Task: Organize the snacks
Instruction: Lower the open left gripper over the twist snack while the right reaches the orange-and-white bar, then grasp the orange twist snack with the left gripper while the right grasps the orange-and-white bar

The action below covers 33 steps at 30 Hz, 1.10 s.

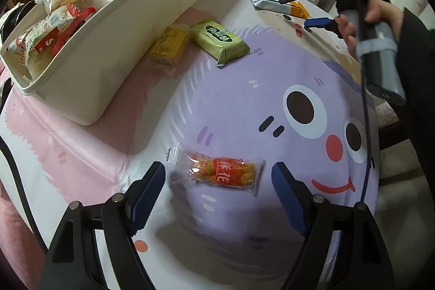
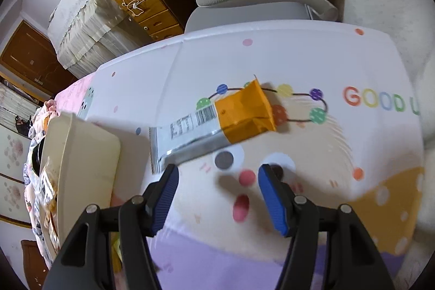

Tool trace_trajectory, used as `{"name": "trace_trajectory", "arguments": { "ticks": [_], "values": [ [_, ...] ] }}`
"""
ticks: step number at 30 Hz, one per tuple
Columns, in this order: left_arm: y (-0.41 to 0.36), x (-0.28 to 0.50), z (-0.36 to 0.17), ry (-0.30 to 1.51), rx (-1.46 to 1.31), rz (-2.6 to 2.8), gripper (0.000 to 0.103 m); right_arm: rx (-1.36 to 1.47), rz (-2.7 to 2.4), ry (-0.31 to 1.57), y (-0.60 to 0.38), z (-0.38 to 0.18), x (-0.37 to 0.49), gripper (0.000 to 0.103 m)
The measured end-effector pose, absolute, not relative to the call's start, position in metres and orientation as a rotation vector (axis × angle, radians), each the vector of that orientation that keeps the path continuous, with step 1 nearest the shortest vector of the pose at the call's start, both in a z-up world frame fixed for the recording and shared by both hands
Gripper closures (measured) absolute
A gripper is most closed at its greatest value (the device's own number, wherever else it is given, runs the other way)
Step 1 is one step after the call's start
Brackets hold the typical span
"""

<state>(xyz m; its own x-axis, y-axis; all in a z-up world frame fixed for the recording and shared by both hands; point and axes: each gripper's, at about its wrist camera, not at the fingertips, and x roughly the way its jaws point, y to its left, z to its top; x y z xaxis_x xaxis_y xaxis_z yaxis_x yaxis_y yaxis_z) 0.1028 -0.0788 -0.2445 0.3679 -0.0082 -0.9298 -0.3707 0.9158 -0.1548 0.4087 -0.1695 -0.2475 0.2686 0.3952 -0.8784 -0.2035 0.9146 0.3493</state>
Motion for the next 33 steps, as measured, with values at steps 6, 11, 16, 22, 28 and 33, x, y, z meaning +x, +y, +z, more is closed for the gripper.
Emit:
{"name": "trace_trajectory", "arguments": {
  "ticks": [6,11,16,22,28,33],
  "values": [
    [-0.078,0.107,-0.249,1.189,-0.375,0.247,0.024,0.219,0.412,1.239,-0.156,-0.25,0.429,0.037],
    [-0.076,0.11,-0.253,1.202,-0.391,0.258,0.024,0.18,0.392,1.232,-0.136,-0.25,0.442,0.032],
    [-0.075,0.112,-0.253,1.208,-0.399,0.265,0.024,0.112,0.357,1.23,-0.115,-0.251,0.448,0.03],
    [-0.077,0.111,-0.252,1.195,-0.404,0.271,0.024,-0.03,0.298,1.219,-0.095,-0.252,0.444,0.031],
    [-0.073,0.105,-0.251,1.163,-0.427,0.286,0.027,-0.114,0.249,1.179,-0.094,-0.252,0.438,0.058],
    [-0.069,0.101,-0.25,1.14,-0.439,0.298,0.03,-0.142,0.273,1.17,-0.099,-0.251,0.427,0.065]
  ]
}}
